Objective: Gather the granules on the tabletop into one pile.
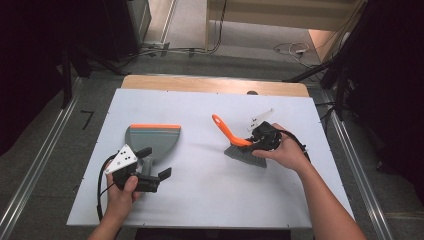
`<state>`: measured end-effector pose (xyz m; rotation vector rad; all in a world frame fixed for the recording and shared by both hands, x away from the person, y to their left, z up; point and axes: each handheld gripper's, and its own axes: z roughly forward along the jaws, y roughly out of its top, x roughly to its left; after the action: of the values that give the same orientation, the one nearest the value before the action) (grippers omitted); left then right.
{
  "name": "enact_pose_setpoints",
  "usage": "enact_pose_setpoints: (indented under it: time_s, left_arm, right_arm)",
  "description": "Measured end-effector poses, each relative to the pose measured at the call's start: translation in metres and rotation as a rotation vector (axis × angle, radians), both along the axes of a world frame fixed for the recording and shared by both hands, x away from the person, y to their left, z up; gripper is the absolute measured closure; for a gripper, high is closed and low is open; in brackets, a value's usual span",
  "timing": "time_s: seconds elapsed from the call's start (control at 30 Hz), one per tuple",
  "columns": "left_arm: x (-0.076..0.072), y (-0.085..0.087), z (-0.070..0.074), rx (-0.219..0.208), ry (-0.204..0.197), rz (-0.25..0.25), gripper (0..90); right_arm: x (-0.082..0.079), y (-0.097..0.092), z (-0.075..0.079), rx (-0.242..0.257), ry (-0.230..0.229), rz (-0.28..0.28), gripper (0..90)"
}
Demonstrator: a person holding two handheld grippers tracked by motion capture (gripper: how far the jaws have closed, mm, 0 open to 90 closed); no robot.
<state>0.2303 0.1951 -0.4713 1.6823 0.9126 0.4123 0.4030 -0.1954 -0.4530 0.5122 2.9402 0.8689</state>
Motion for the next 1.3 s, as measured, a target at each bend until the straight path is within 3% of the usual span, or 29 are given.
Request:
enact_pose_setpoints:
  time_s: [0.47,0.67,0.93,1.1,1.2,1.3]
  left_arm:
    - [0.0,0.0,0.0,0.003,0.002,0.0,0.0]
    - [0.0,-0.001,0.0,0.002,0.001,-0.001,0.0]
    - [0.0,-0.001,0.0,0.002,0.0,0.001,0.0]
    - [-0.001,-0.001,0.0,0.004,0.001,0.0,0.0]
    - [0.0,-0.001,0.0,0.007,0.002,0.002,0.0]
    - [0.0,-0.002,0.0,0.006,0.0,0.0,0.0]
  right_arm:
    - [-0.003,-0.006,0.008,0.035,0.052,-0.027,68.6]
    - [-0.01,-0.011,0.02,0.075,0.028,-0.034,68.6]
    - [-0.024,-0.021,0.034,0.126,0.002,-0.136,68.7]
    - [-0.032,-0.028,0.037,0.144,0.006,-0.152,68.6]
    - [-0.037,-0.028,0.033,0.142,0.042,-0.14,68.6]
    - [-0.041,-0.018,0.024,0.093,0.068,-0.104,68.6]
